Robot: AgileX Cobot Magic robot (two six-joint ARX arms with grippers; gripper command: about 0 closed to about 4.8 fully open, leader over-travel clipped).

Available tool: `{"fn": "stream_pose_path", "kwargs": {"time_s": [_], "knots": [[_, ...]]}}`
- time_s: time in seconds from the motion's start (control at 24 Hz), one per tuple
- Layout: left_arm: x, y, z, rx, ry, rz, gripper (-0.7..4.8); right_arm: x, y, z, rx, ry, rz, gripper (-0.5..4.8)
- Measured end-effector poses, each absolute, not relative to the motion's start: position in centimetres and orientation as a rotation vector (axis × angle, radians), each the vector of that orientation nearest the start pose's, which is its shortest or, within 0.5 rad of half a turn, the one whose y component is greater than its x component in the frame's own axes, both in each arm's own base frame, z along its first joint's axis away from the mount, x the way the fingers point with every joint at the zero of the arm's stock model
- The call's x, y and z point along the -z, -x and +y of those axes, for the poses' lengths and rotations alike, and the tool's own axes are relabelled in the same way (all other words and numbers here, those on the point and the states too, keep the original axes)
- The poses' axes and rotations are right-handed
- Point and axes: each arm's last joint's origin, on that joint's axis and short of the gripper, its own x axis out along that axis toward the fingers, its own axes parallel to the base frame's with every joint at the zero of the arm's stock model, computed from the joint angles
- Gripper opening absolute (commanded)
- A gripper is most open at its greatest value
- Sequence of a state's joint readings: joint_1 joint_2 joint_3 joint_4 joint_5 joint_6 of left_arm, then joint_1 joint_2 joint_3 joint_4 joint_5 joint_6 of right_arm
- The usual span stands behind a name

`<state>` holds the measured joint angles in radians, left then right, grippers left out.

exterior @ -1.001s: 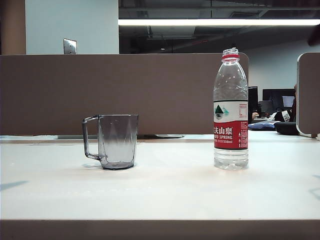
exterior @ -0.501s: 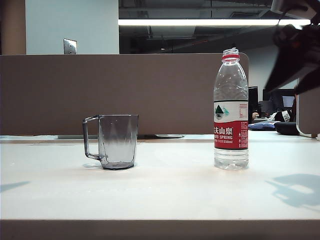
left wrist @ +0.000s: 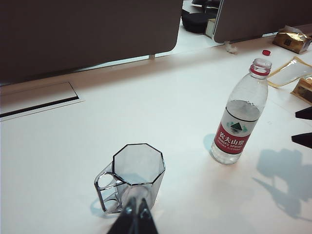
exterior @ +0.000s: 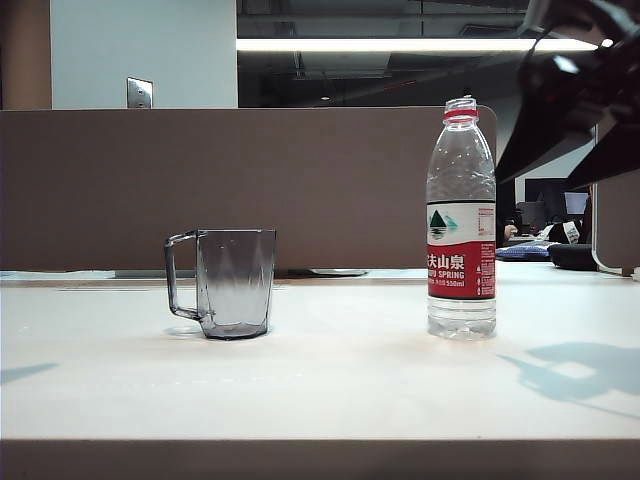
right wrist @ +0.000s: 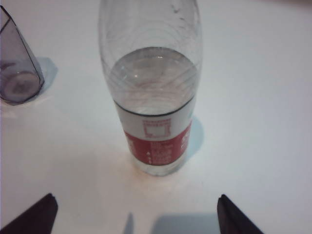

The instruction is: Pick up the mineral water bottle on the table and pour water into the mug until it's half full.

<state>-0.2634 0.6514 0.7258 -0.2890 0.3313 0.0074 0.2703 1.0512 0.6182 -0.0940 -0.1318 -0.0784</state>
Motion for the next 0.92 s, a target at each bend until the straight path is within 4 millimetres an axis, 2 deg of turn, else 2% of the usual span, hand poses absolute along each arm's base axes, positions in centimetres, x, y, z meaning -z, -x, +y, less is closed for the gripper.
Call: {"fn": "stream_pose_path", "kwargs": {"time_s": [0.42, 0.92], "knots": [[-32.1, -13.5, -4.6, 0.595, -0.018, 0.21, -0.05, -20.4, -25.5, 7.6, -0.452, 0.06, 0.461, 4.79], [-31.7, -13.4, -4.6, 0.597, -0.039, 0.254, -0.05, -17.8, -28.1, 8.4, -0.455, -0.007, 0.397, 4.79]]}}
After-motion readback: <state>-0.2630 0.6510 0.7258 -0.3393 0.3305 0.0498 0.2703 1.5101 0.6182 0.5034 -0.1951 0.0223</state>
